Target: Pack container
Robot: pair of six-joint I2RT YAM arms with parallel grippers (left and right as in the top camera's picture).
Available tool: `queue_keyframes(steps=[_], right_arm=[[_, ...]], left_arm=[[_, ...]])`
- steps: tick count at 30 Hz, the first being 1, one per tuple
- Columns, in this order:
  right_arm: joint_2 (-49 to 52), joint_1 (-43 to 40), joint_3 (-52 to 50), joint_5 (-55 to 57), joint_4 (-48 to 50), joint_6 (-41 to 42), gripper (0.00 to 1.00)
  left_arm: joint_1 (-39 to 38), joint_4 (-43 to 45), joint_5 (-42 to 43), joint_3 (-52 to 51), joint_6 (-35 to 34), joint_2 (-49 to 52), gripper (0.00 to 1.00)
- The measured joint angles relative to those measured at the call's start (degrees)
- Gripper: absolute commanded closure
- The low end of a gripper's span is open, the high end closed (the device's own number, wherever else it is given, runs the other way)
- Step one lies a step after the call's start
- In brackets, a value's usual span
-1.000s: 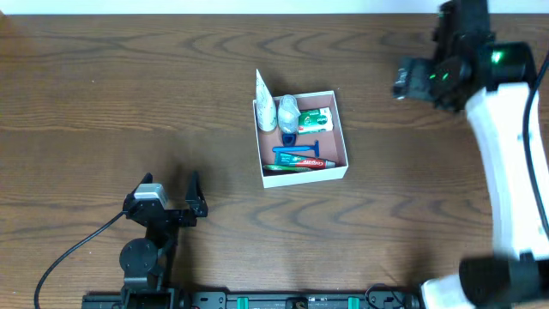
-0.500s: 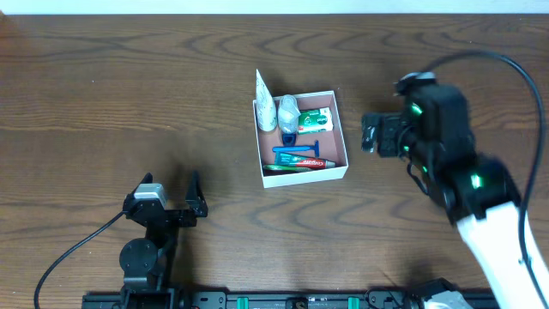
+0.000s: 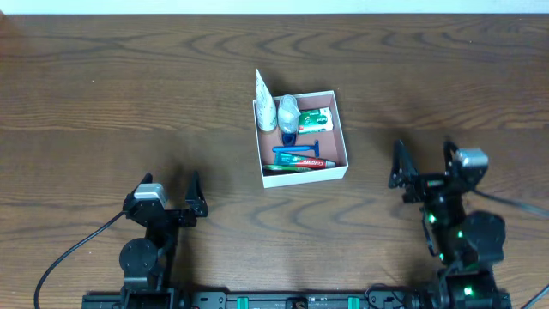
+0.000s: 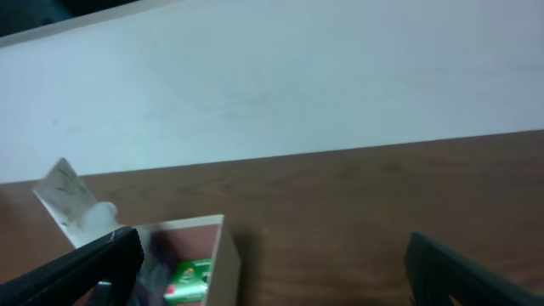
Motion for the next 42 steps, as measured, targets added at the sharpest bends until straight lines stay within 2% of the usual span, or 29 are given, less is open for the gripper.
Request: queue_keyframes(steps=[8, 13, 20, 25, 29, 42], right_arm=[[-14.3, -1.5, -8.2, -0.7, 0.0, 0.0, 0.01], [-19.3, -1.7, -11.7, -1.9, 0.0, 0.0, 0.01], [-20.9, -2.2, -14.5, -3.3, -0.2, 0.0, 0.01], [-22.4, -2.2, -16.3, -3.6, -6.6, 0.0, 0.01], [-22.5, -2.3, -16.4, -3.6, -7.4, -0.6, 0.01], [-22.5, -2.3, -16.4, -3.1, -7.5, -12.3, 0.01]], left_arm=[[0.0, 0.0, 0.0, 0.0, 0.0, 0.0, 0.02], [0.0, 0.0, 0.0, 0.0, 0.0, 0.0, 0.02], [0.0, 0.0, 0.0, 0.0, 0.0, 0.0, 0.02], [0.0, 0.0, 0.0, 0.0, 0.0, 0.0, 0.02], [0.0, 0.0, 0.0, 0.0, 0.0, 0.0, 0.02], [0.0, 0.0, 0.0, 0.0, 0.0, 0.0, 0.02]])
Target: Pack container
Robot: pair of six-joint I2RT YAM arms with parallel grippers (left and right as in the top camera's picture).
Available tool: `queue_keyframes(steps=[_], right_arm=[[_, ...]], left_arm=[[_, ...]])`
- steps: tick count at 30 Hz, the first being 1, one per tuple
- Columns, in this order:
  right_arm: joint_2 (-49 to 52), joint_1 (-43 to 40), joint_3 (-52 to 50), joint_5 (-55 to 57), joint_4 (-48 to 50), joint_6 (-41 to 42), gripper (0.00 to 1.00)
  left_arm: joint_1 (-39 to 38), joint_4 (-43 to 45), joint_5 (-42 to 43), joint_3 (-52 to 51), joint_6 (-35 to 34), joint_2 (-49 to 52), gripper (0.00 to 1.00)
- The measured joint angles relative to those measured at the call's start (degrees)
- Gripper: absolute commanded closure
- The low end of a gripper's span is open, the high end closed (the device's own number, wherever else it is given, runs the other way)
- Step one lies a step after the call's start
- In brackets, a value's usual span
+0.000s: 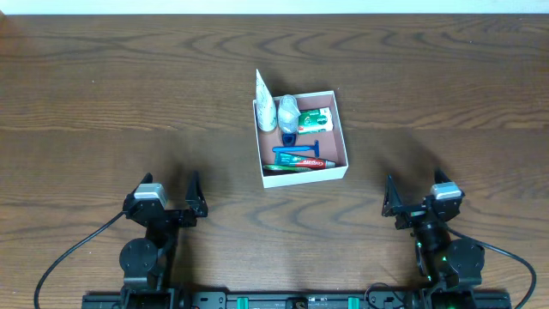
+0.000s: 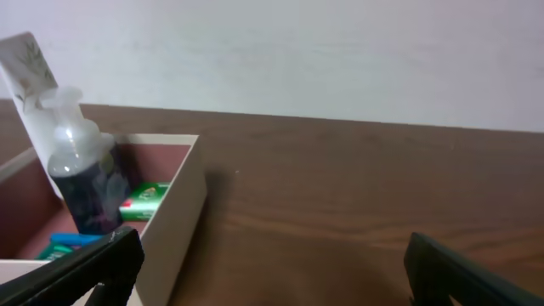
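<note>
A white open box (image 1: 303, 176) stands mid-table. It holds a bottle (image 1: 288, 111), a green pack (image 1: 314, 119), a blue razor (image 1: 297, 149), a toothpaste tube (image 1: 300, 163) and a white sachet (image 1: 265, 105). My right gripper (image 1: 414, 199) sits low at the near right, open and empty, the box (image 2: 174, 221) to its left and the bottle (image 2: 81, 170) inside. My left gripper (image 1: 169, 196) rests open at the near left.
Brown wooden table (image 1: 129, 94) all round the box. A pale wall (image 2: 297, 51) rises beyond the table's far edge. Both arm bases stand at the near edge.
My right gripper has drawn back toward the near edge and lower, from about level with the box's front to well short of it. It stays open. The left arm and the box contents are unchanged.
</note>
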Motion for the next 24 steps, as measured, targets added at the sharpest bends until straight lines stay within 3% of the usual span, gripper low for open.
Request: queue_keyframes(steps=[24], right_arm=[[0.0, -1.9, 0.0, 5.6, -0.6, -5.7, 0.01]], left_arm=[[0.0, 0.0, 0.0, 0.0, 0.0, 0.0, 0.02]])
